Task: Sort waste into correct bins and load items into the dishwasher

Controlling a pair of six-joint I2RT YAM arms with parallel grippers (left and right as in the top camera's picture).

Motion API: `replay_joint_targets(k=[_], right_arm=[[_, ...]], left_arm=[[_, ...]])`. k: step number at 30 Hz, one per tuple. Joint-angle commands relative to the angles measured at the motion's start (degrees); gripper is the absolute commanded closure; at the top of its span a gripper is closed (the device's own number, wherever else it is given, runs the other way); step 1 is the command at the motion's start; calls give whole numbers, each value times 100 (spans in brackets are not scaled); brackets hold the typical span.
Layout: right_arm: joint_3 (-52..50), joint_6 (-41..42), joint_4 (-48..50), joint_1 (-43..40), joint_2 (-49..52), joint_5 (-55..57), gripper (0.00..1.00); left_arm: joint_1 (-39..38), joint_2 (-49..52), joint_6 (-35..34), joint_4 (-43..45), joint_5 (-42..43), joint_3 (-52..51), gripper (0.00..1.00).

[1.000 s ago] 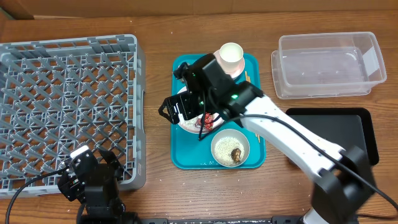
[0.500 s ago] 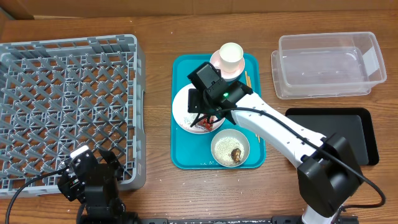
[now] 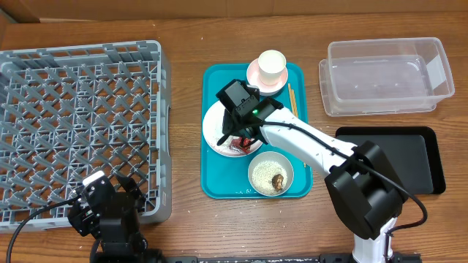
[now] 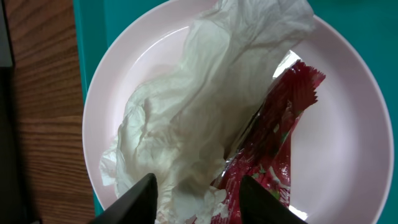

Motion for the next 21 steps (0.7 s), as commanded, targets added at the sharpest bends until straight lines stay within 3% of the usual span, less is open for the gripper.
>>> replay_joint_targets(k=[1, 10, 16, 21], right_arm=[[118, 35, 35, -9, 127, -52, 59], [118, 33, 72, -7, 417, -192, 59], [138, 33, 72, -9, 337, -195, 82], [138, 22, 48, -17, -76, -181, 87]], left_arm=[[-37, -11, -81, 0, -70, 85, 0], [-37, -11, -81, 0, -70, 85, 0], [-37, -11, -81, 0, -70, 85, 0], [-37, -11, -81, 0, -70, 85, 0]])
